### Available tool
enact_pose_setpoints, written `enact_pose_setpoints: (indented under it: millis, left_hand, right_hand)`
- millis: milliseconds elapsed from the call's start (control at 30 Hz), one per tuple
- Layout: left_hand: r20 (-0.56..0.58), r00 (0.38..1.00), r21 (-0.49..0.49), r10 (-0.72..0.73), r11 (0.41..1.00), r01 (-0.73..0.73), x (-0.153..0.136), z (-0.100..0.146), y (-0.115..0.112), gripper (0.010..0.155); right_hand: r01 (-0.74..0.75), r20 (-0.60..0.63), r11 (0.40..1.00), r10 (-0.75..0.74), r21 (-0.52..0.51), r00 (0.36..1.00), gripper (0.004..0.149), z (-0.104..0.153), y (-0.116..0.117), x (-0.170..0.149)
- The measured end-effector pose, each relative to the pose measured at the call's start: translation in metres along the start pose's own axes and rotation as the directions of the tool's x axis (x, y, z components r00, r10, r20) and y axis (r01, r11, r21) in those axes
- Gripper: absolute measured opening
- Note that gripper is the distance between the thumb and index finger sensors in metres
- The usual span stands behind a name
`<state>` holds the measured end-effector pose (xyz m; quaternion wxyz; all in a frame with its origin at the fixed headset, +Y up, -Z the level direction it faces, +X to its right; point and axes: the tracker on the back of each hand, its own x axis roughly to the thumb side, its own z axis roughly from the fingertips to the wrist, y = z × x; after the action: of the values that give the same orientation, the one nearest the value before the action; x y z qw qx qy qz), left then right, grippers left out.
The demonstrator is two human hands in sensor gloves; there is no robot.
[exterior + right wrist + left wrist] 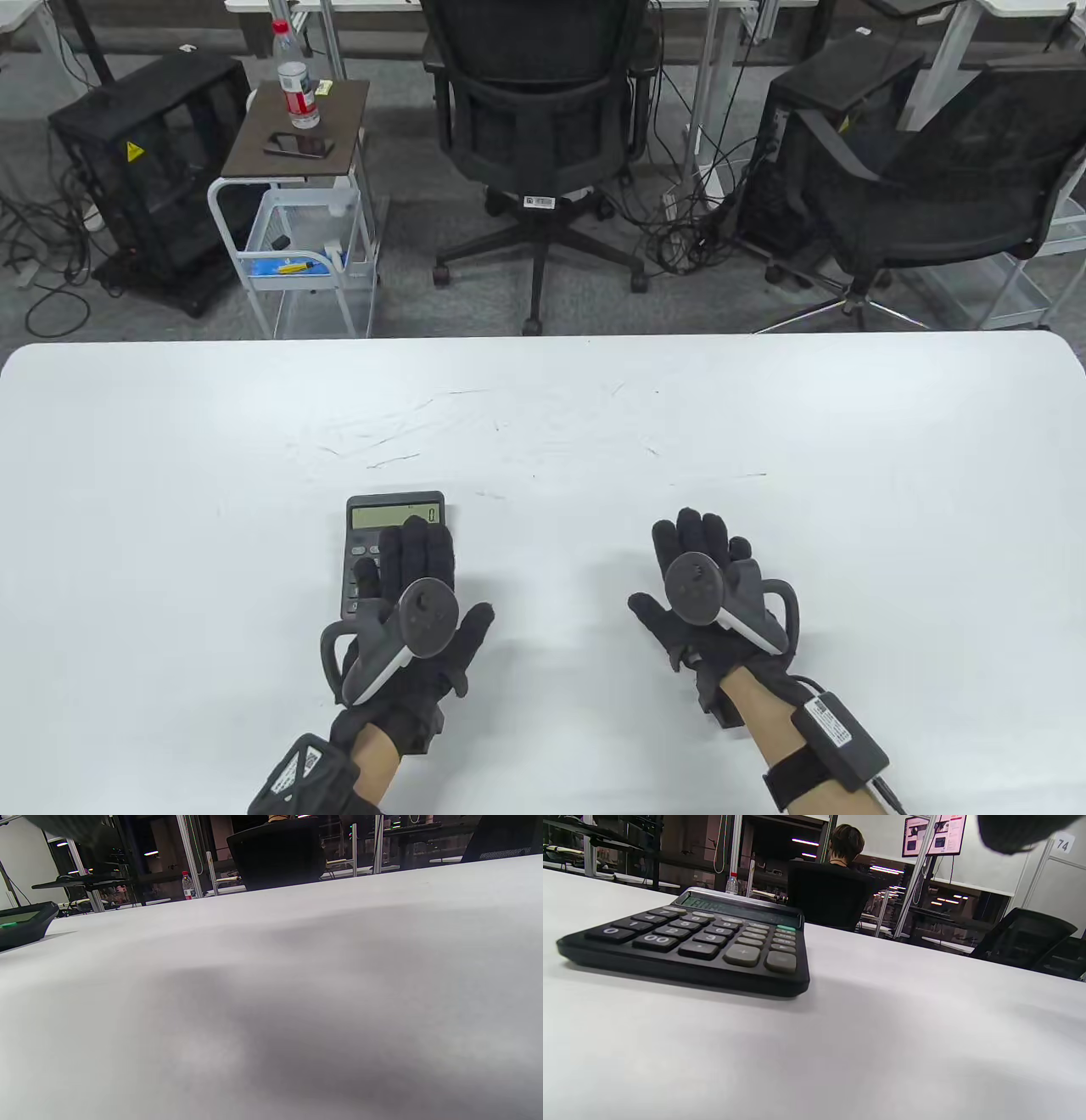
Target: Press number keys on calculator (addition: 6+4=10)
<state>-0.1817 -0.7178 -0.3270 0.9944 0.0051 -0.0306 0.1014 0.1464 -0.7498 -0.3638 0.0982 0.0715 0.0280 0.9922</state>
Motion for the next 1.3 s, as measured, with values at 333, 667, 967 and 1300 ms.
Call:
enact_pose_setpoints:
  millis: [333, 667, 967, 1300]
  left_hand:
    - [-0.021, 1.000, 0.002, -0.003, 1.000, 0.003, -0.002, -0.002, 0.000, 0.095]
    - [-0.276, 0.961, -0.096, 0.018, 0.994, -0.046, -0.021, -0.042, -0.008, 0.104]
    - [-0.469, 0.882, -0.265, -0.054, 0.961, -0.081, -0.034, -0.087, -0.033, 0.110]
    - [-0.541, 0.838, -0.276, -0.074, 0.957, -0.093, -0.046, -0.109, -0.036, 0.108]
  right_hand:
    - [-0.006, 0.004, 1.000, 0.005, 0.004, 1.000, 0.089, 0.002, -0.001, 0.003]
    - [0.008, -0.007, 1.000, -0.008, 0.008, 1.000, 0.087, 0.002, -0.003, 0.001]
    - [0.024, 0.000, 0.999, -0.024, 0.022, 1.000, 0.087, 0.003, -0.002, 0.003]
    - [0.044, -0.008, 0.999, -0.044, 0.032, 0.999, 0.084, 0.002, -0.002, 0.001]
